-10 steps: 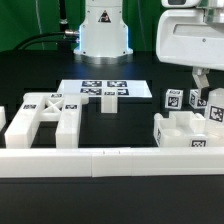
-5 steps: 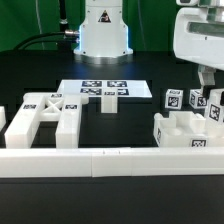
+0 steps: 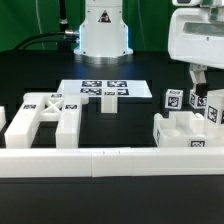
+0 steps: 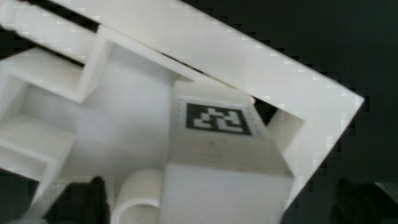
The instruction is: Assemble chair
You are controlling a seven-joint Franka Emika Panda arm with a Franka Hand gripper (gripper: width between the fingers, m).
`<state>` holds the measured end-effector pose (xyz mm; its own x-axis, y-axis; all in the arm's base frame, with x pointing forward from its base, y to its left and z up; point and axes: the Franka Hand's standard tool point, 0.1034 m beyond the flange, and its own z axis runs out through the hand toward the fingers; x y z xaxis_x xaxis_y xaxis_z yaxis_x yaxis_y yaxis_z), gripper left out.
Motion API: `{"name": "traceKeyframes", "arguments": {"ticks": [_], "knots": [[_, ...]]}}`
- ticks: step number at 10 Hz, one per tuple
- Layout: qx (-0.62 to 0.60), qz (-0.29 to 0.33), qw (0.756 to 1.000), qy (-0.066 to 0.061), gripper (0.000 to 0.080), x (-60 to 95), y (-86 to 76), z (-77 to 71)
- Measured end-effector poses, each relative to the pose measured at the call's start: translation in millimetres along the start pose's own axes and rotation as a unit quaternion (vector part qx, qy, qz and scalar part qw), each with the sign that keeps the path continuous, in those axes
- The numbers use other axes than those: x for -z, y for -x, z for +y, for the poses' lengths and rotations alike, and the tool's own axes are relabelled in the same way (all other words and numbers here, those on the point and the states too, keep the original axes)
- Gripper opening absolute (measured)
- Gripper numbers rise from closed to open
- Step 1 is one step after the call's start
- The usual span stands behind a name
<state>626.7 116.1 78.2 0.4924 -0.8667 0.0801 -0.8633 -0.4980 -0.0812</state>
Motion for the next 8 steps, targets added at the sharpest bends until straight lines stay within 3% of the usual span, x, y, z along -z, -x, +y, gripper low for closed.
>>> {"name": "traceKeyframes", "arguments": {"ticks": [4,8], "knots": [[0.155,0.0,0.988,-0.001,0.0649,-0.1,1.7,-0.9],[0.306,0.01,0.952,-0.015,0.0649,6.6,-0.3,-5.3]]}}
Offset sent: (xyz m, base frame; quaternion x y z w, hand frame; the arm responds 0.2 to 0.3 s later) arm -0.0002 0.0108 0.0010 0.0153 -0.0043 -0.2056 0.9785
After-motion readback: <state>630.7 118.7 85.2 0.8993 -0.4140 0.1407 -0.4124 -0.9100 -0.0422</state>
